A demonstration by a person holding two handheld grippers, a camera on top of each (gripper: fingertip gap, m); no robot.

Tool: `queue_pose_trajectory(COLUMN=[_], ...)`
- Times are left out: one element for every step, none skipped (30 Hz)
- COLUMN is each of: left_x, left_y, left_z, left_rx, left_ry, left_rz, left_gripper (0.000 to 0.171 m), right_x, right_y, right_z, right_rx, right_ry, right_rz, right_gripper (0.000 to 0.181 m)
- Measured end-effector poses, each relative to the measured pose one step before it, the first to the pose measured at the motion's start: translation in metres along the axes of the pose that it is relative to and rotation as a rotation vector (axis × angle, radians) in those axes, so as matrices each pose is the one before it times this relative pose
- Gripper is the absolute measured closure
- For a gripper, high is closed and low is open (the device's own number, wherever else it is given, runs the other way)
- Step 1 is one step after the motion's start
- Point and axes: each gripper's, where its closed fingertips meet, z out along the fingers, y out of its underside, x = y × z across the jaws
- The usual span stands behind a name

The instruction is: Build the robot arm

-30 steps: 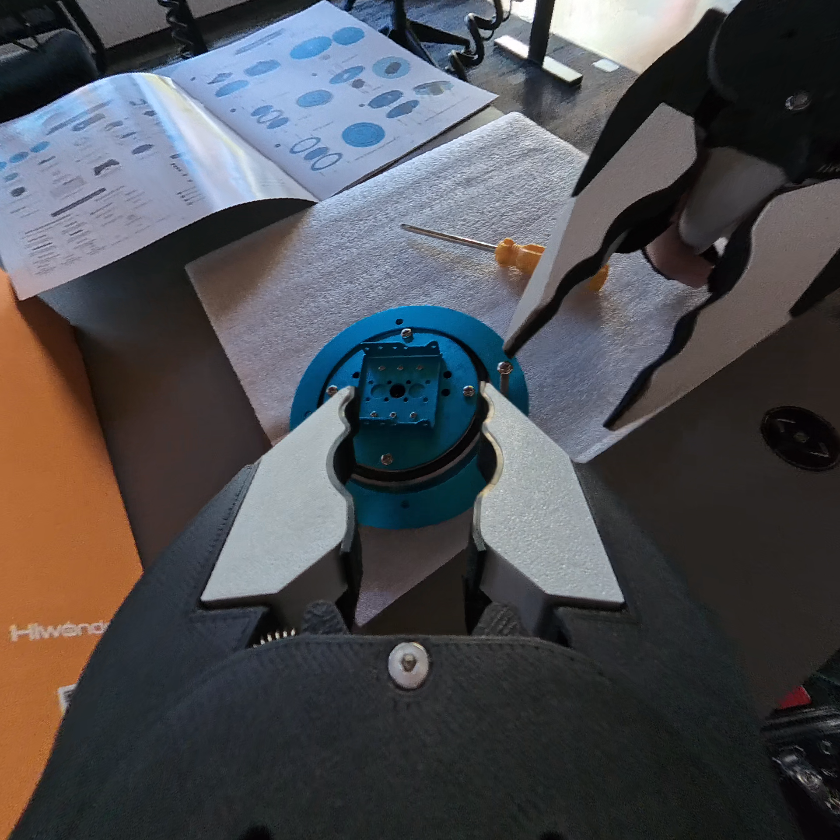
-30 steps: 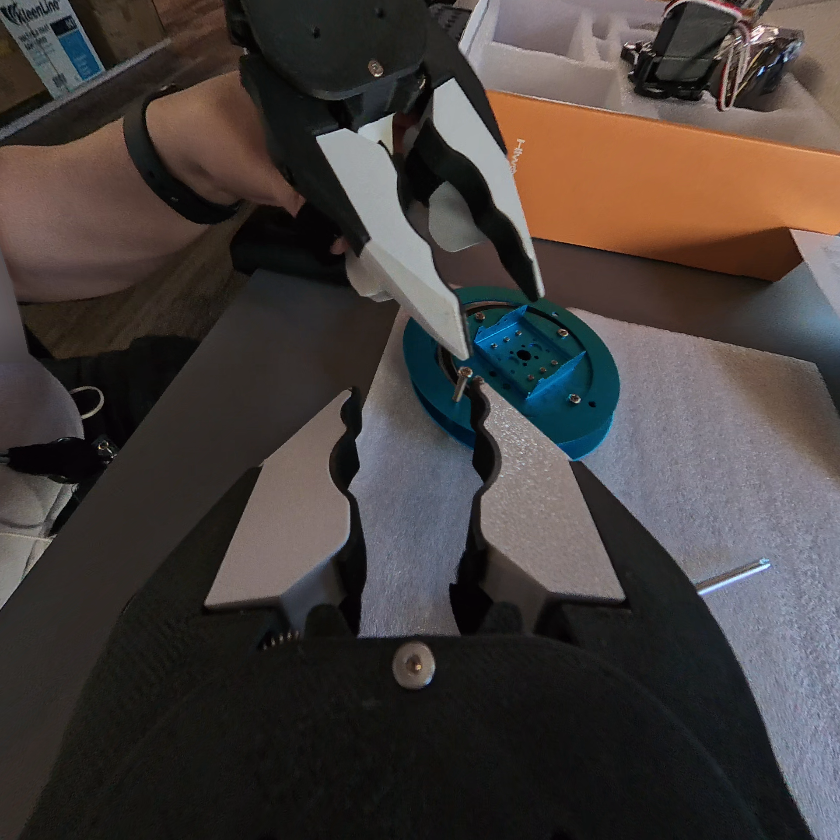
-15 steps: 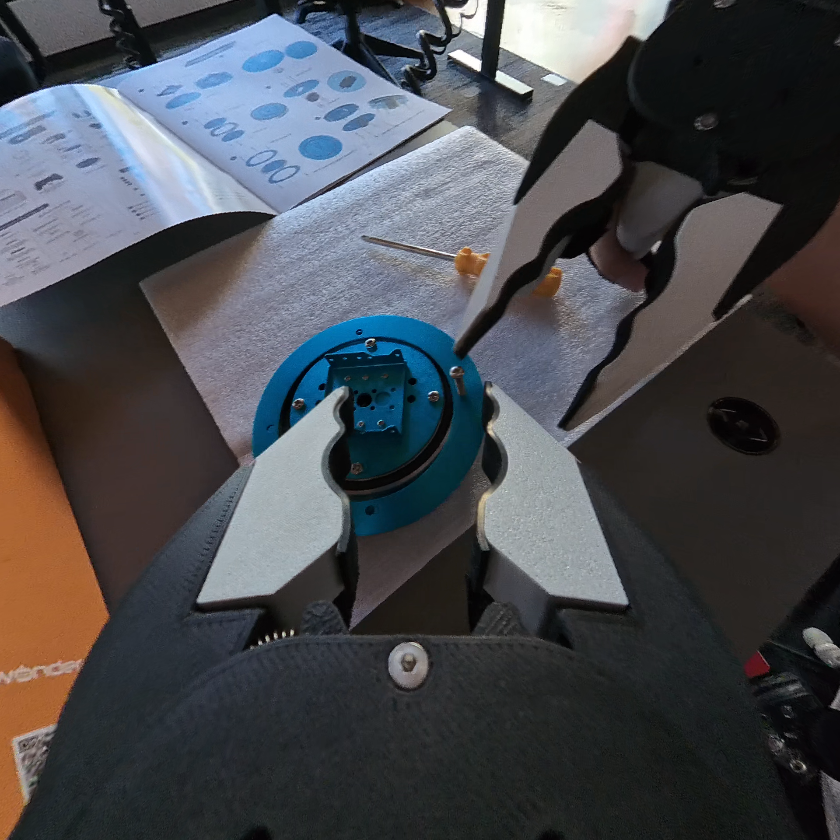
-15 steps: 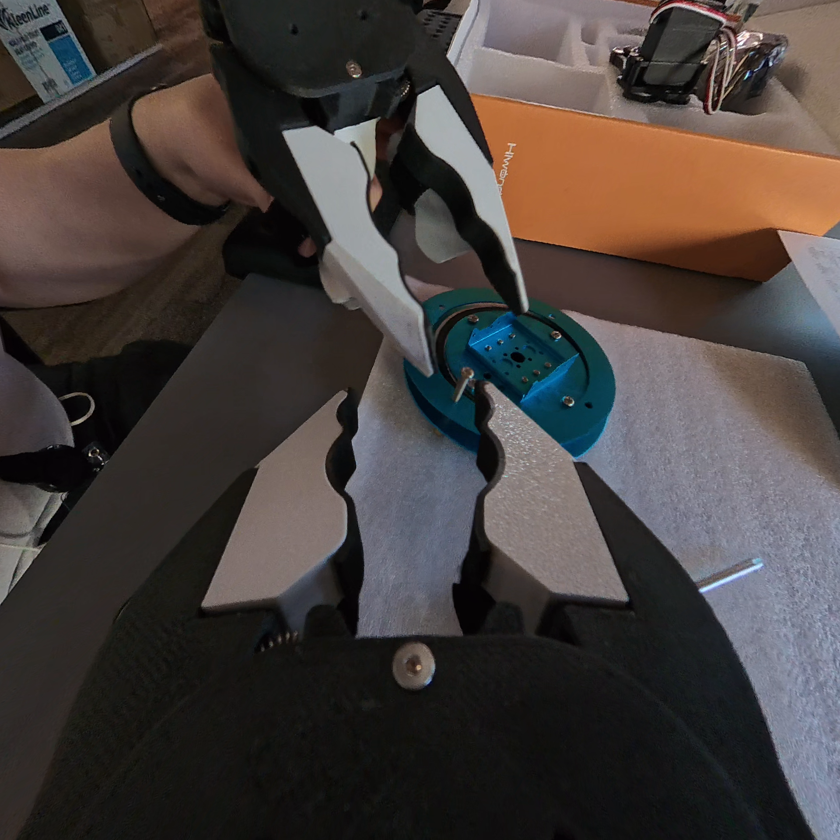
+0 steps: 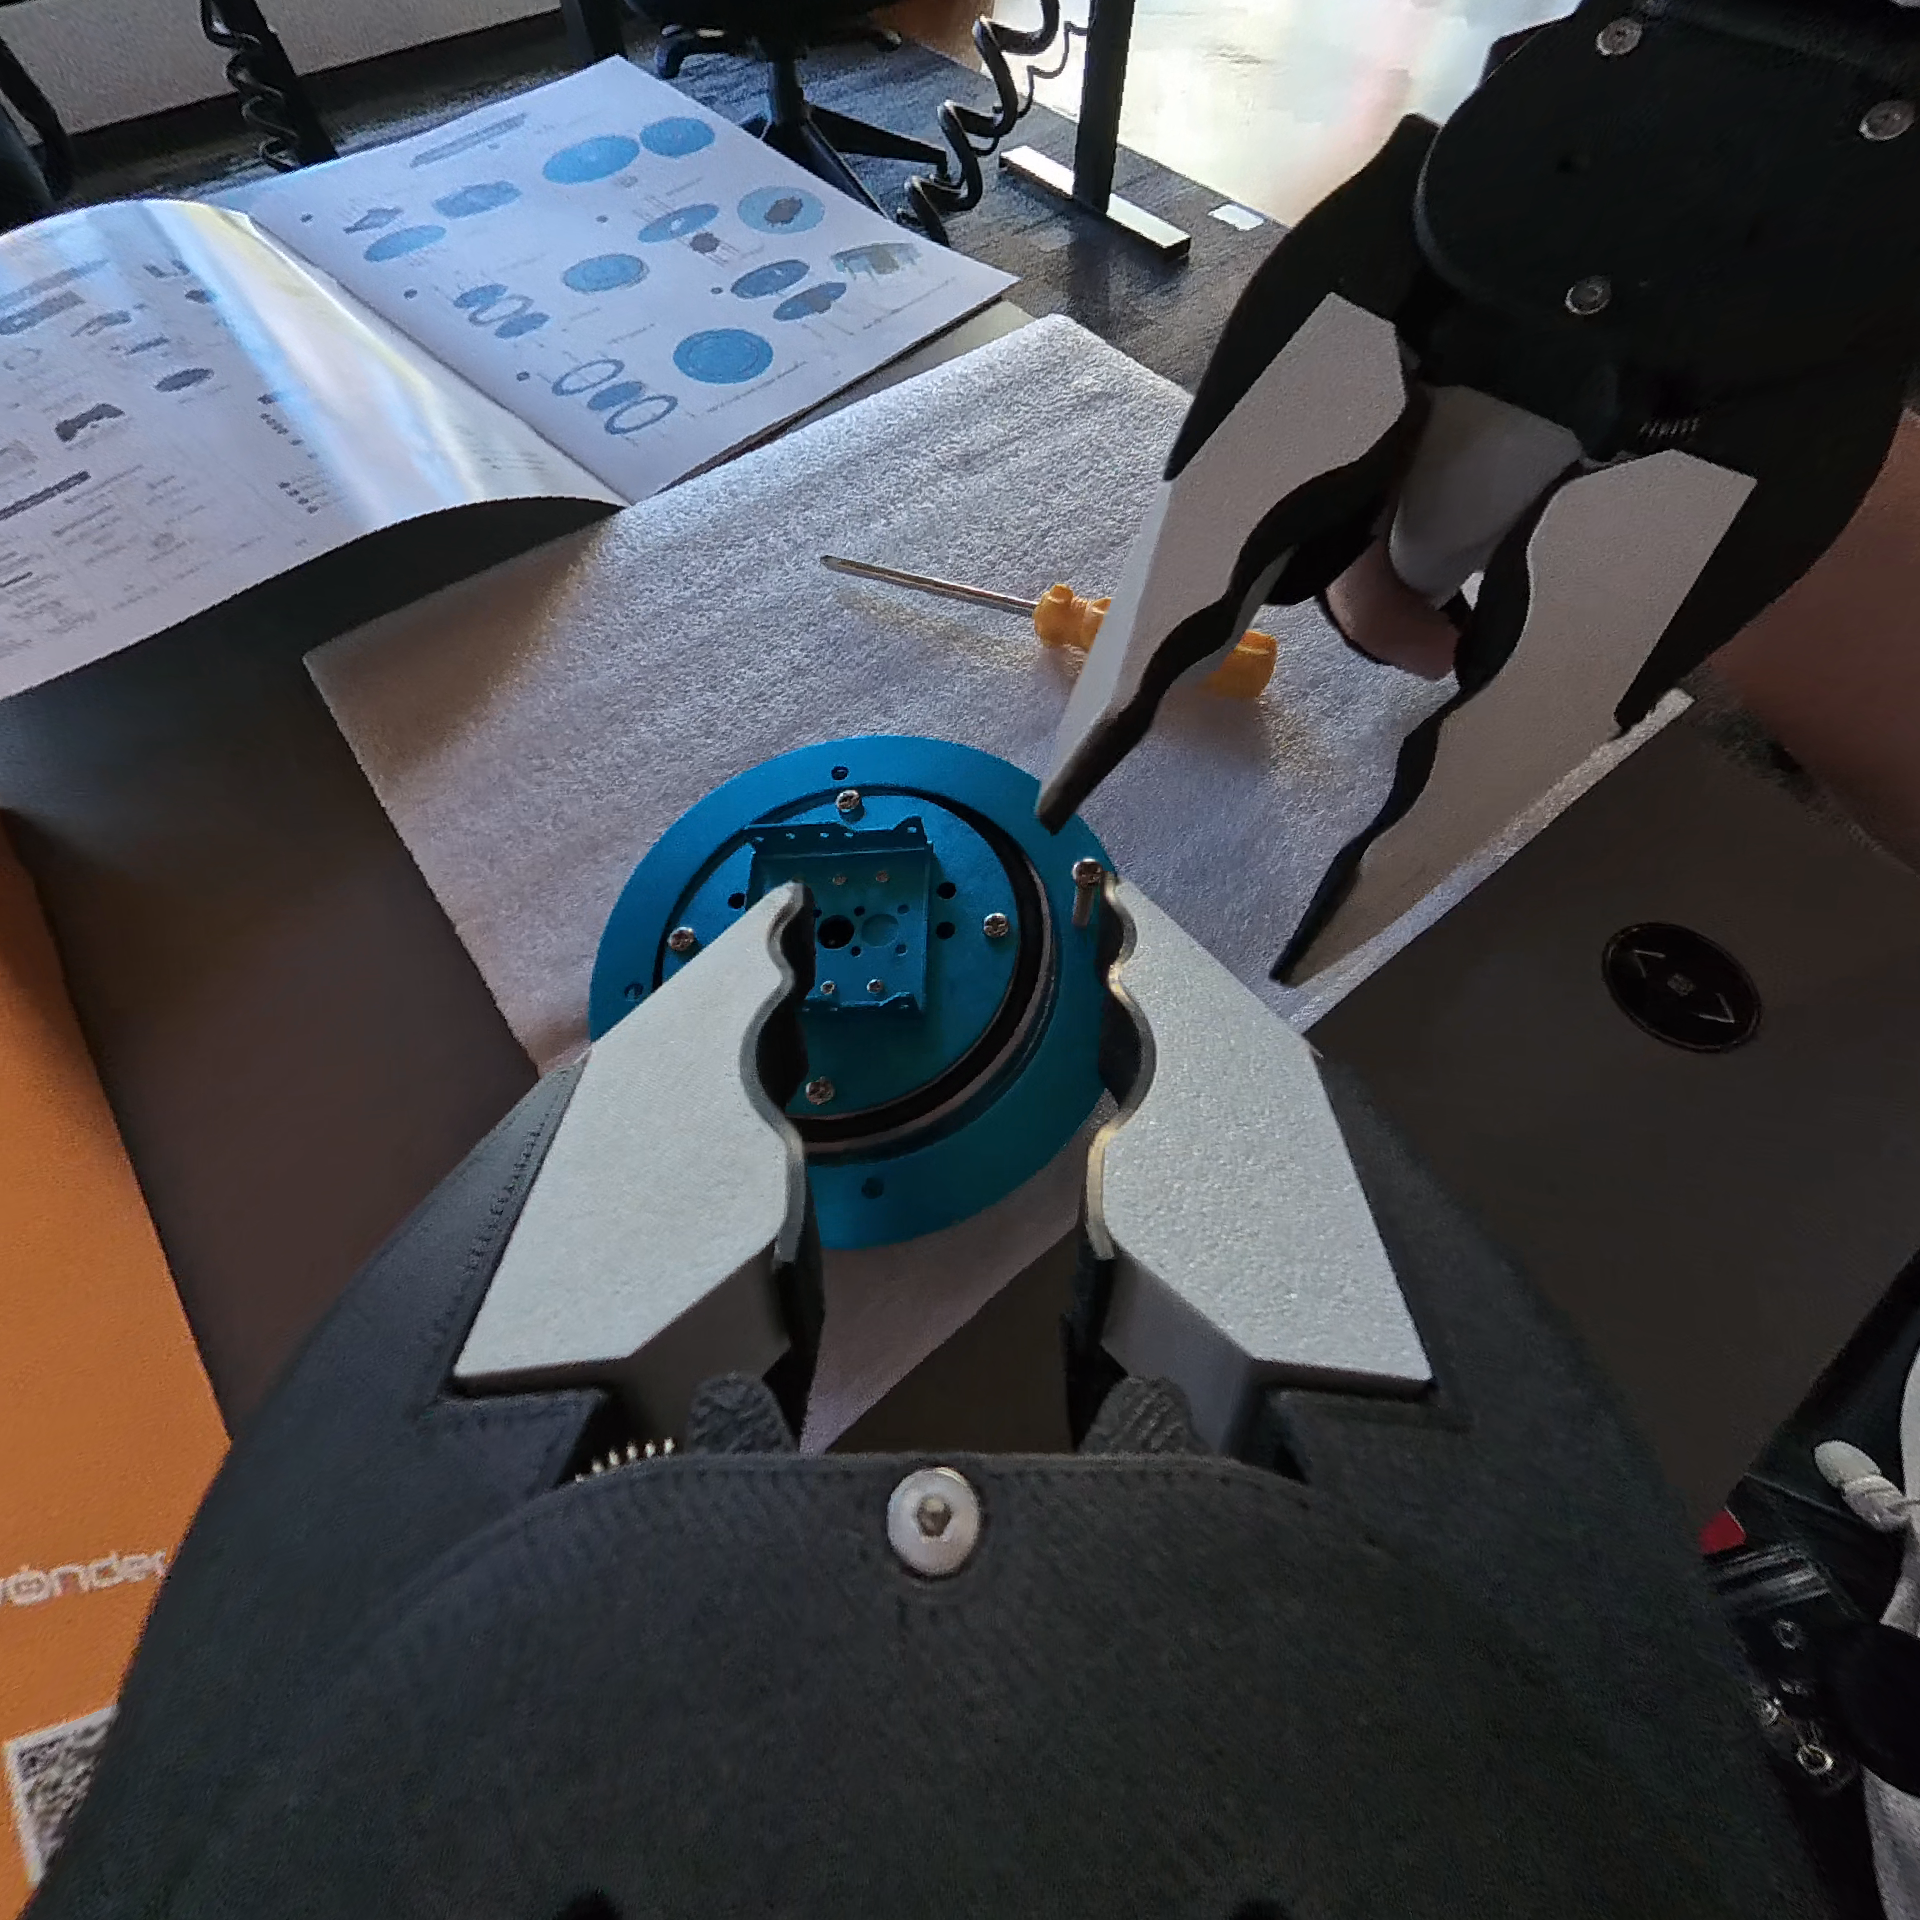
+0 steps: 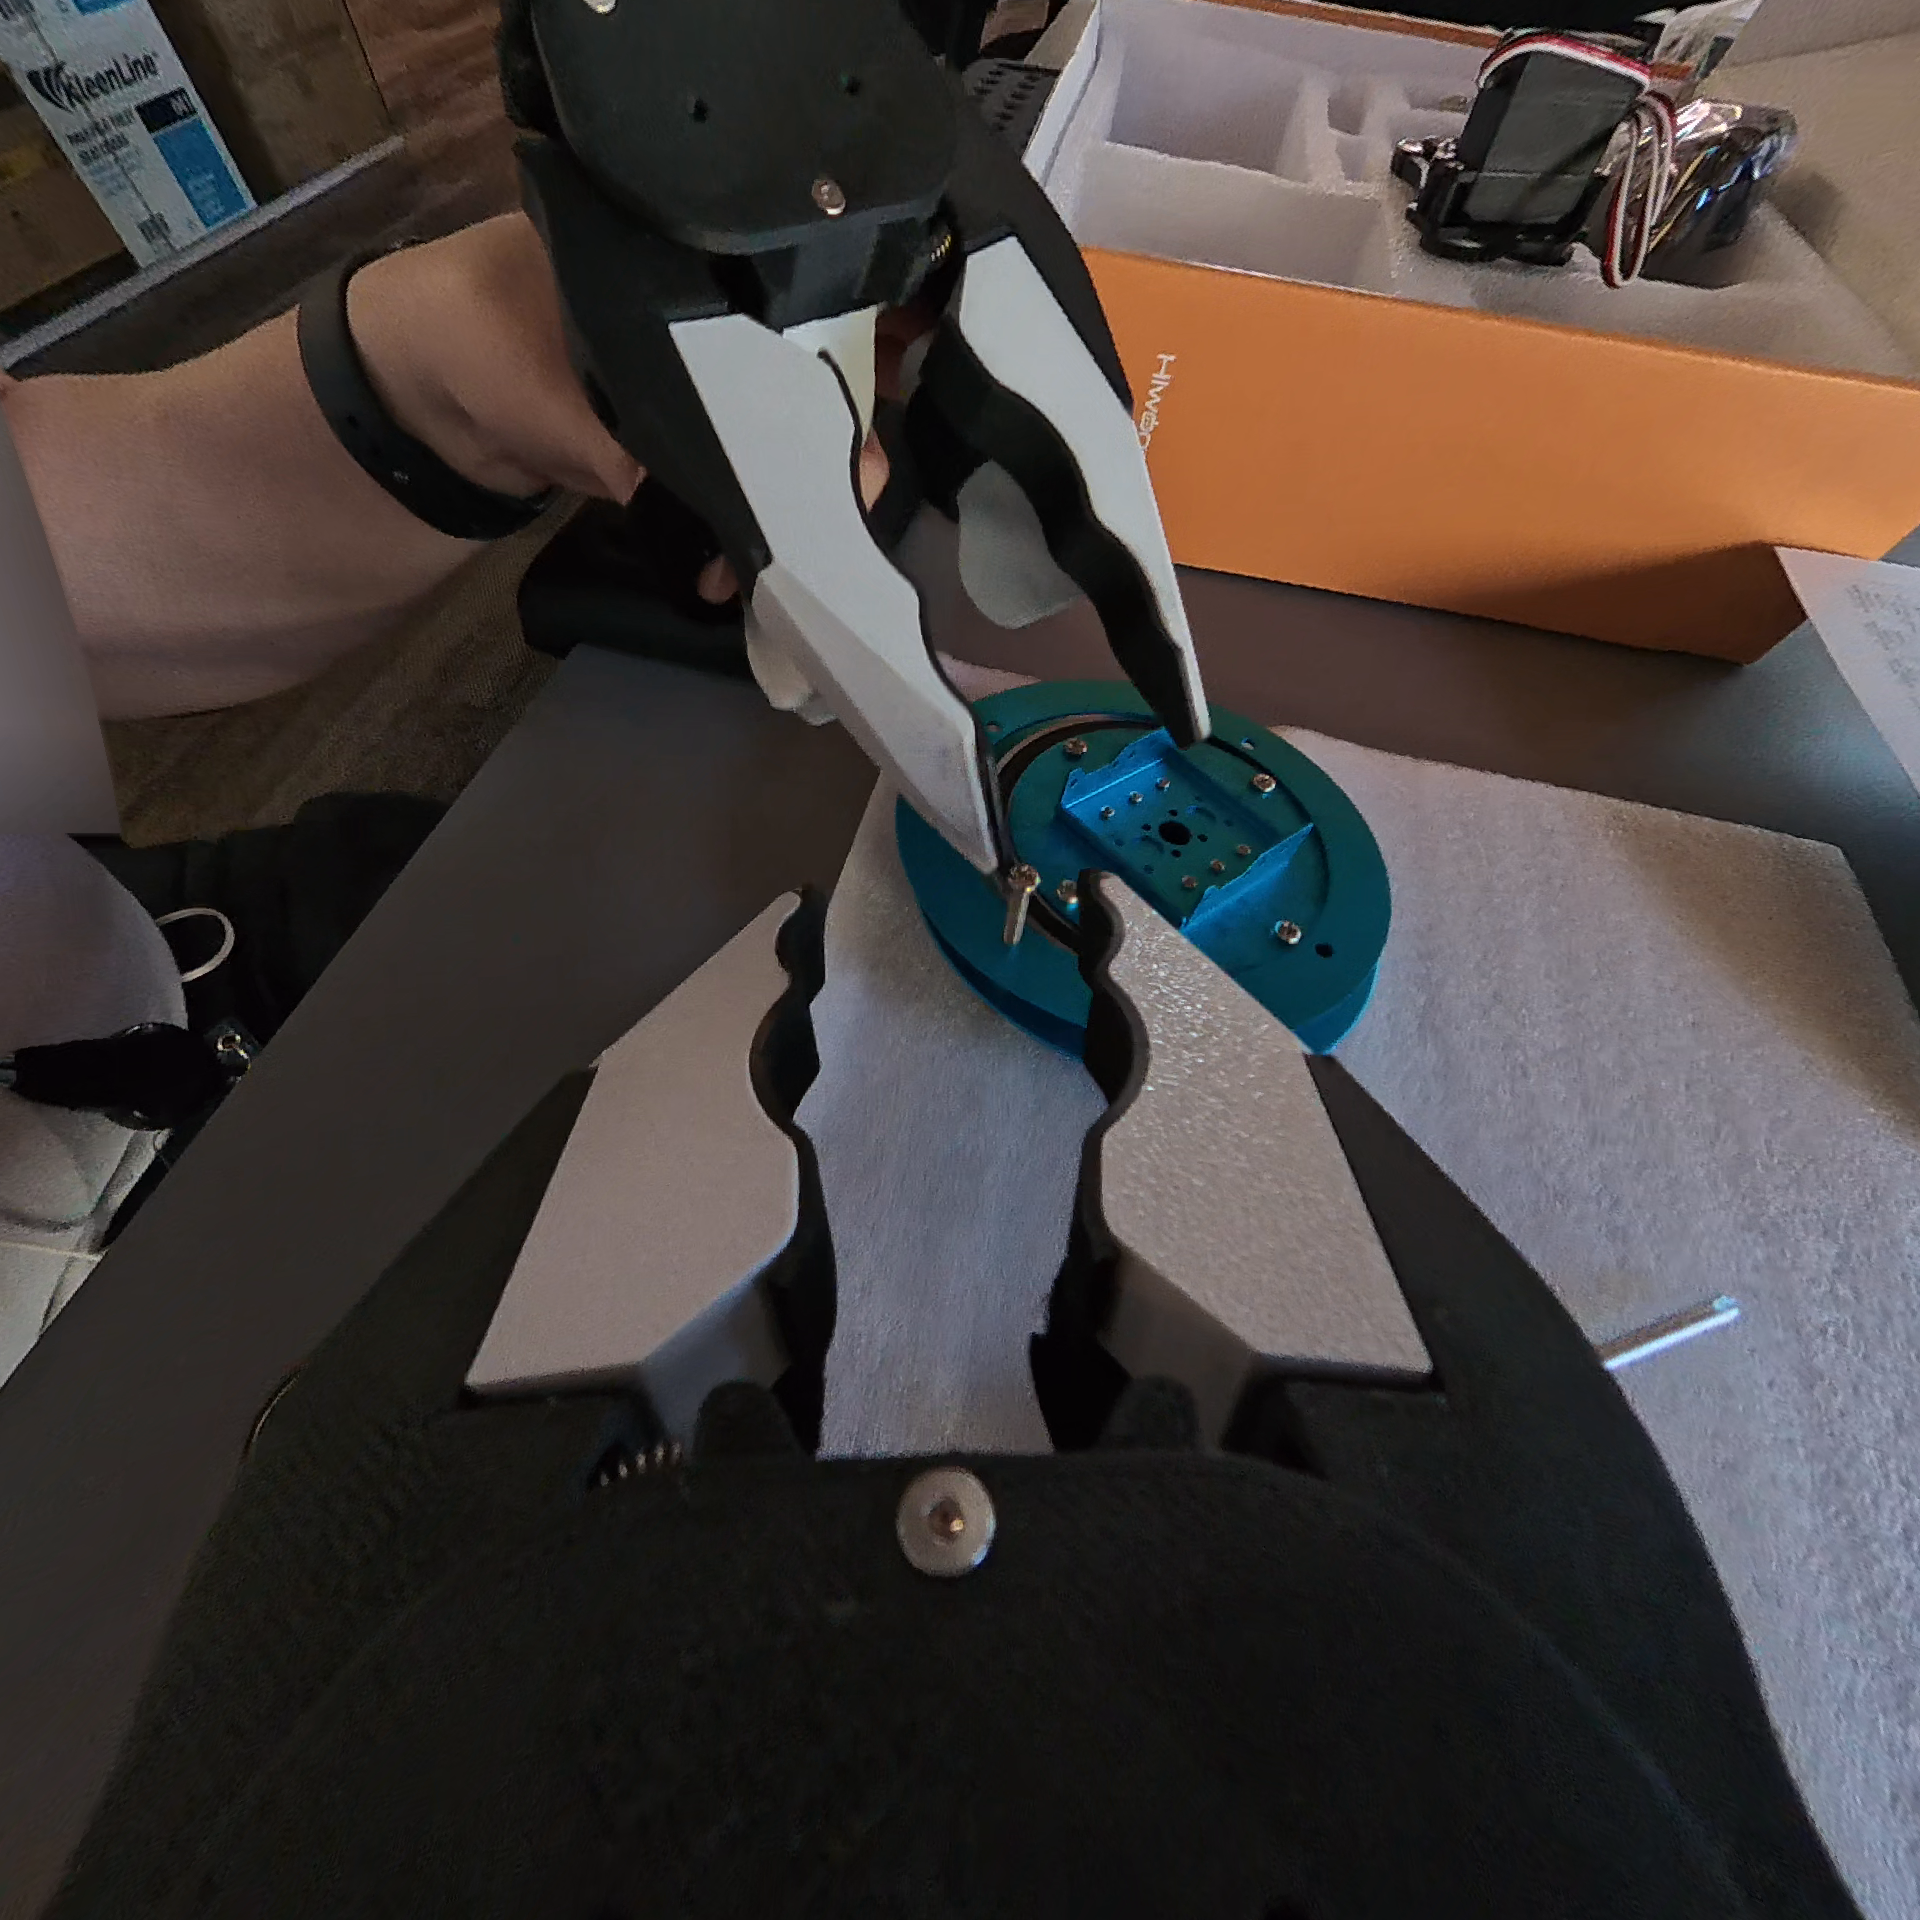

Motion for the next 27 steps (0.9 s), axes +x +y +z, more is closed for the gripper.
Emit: queue_pose_trajectory(left_x=[0.00080, 0.00022, -0.00052, -0.00100, -0.00104, -0.00134, -0.00189, -0.00309, -0.00129, 0.00139, 0.00256, 0.00292, 0.00216, 0.00110, 0.00011, -0.00064, -0.00117, -0.00114, -0.00194, -0.00397, -0.00364, 0.00021, 0.00250, 0.00284, 0.00269, 0.00235, 0.00165], left_y=[0.00010, 0.00064, 0.00060, 0.00031, 0.00030, 0.00087, 0.00139, 0.00117, 0.00012, -0.00132, -0.00208, -0.00217, -0.00122, -0.00001, 0.00094, 0.00163, 0.00141, 0.00054, 0.00123, 0.00187, 0.00072, -0.00142, -0.00277, -0.00274, -0.00169, 0.00028, 0.00176], left_z=[0.00187, 0.00177, 0.00110, 0.00036, -0.00044, -0.00110, -0.00149, -0.00209, -0.00238, -0.00228, -0.00133, -0.00001, 0.00169, 0.00291, 0.00316, 0.00270, 0.00146, -0.00043, -0.00130, -0.00179, -0.00208, -0.00211, -0.00156, -0.00019, 0.00117, 0.00240, 0.00308], left_rx=[-0.00378, -0.00767, -0.00704, -0.00307, -0.00140, -0.00280, -0.00326, -0.00084, 0.00459, 0.00978, 0.01005, 0.00669, -0.00083, -0.00753, -0.01096, -0.01221, -0.00828, -0.00002, -0.00121, -0.00213, 0.00352, 0.01169, 0.01485, 0.01101, 0.00366, -0.00768, -0.01441], left_ry=[0.0029, -0.0021, -0.0071, -0.0078, -0.0049, -0.0029, -0.0054, -0.0124, -0.0014, 0.0119, 0.0152, 0.0134, 0.0057, -0.0023, -0.0065, -0.0086, -0.0086, -0.0037, -0.0052, -0.0143, -0.0091, 0.0140, 0.0229, 0.0175, 0.0109, 0.0042, -0.0005], left_rz=[0.0012, 0.0041, 0.0058, 0.0022, -0.0032, -0.0064, -0.0070, -0.0041, -0.0044, -0.0043, -0.0027, 0.0008, 0.0059, 0.0098, 0.0089, 0.0052, 0.0014, -0.0056, -0.0079, -0.0066, -0.0079, -0.0124, -0.0102, -0.0036, 0.0052, 0.0119, 0.0147], left_gripper=[0.118, 0.118, 0.118, 0.118, 0.117, 0.117, 0.118, 0.121, 0.121, 0.121, 0.120, 0.120, 0.120, 0.119, 0.119, 0.118, 0.116, 0.116, 0.116, 0.122, 0.121, 0.121, 0.120, 0.119, 0.118, 0.117, 0.116], right_x=[-0.00049, -0.00168, -0.00187, -0.00148, -0.00015, -0.00035, -0.00013, -0.00013, 0.00095, 0.00117, 0.00116, 0.00046, -0.00042, -0.00098, -0.00148, -0.00138, -0.00013, 0.00007, 0.00033, -0.00097, 0.00001, 0.00151, 0.00169, 0.00077, -0.00014, -0.00106, -0.00154], right_y=[-0.00081, 0.00044, 0.00127, 0.00129, 0.00068, 0.00043, 0.00078, 0.00022, -0.00009, -0.00041, -0.00075, -0.00099, -0.00118, -0.00059, 0.00071, 0.00161, 0.00107, 0.00065, 0.00125, 0.00104, -0.00033, -0.00079, -0.00107, -0.00135, -0.00134, -0.00073, -0.00021], right_z=[0.00270, 0.00319, 0.00270, 0.00175, 0.00028, -0.00122, -0.00225, -0.00262, -0.00216, -0.00142, -0.00027, 0.00103, 0.00207, 0.00271, 0.00262, 0.00191, 0.00052, -0.00117, -0.00244, -0.00321, -0.00296, -0.00216, -0.00071, 0.00102, 0.00229, 0.00292, 0.00267], right_rx=[-0.0038, -0.0112, -0.0144, -0.0104, -0.0032, 0.0019, 0.0019, 0.0061, 0.0068, 0.0060, 0.0048, 0.0029, 0.0005, -0.0043, -0.0116, -0.0152, -0.0075, -0.0006, -0.0012, 0.0037, 0.0103, 0.0094, 0.0068, 0.0041, 0.0009, -0.0041, -0.0073], right_ry=[-0.0027, -0.0071, -0.0064, -0.0036, 0.0033, 0.0010, 0.0009, -0.0003, 0.0043, 0.0051, 0.0030, -0.0014, -0.0041, -0.0050, -0.0057, -0.0042, 0.0047, 0.0053, 0.0032, -0.0057, -0.0006, 0.0072, 0.0062, 0.0004, -0.0034, -0.0062, -0.0068], right_rz=[-0.0066, -0.0100, -0.0093, -0.0071, -0.0022, 0.0030, 0.0055, 0.0059, 0.0064, 0.0052, 0.0035, 0.0022, -0.0015, -0.0067, -0.0085, -0.0073, -0.0046, 0.0010, 0.0067, 0.0064, 0.0072, 0.0060, 0.0033, 0.0015, -0.0017, -0.0057, -0.0082], right_gripper=[0.131, 0.131, 0.131, 0.130, 0.130, 0.130, 0.131, 0.134, 0.134, 0.134, 0.134, 0.133, 0.132, 0.131, 0.131, 0.131, 0.130, 0.130, 0.130, 0.134, 0.136, 0.136, 0.135, 0.133, 0.131, 0.130, 0.130])
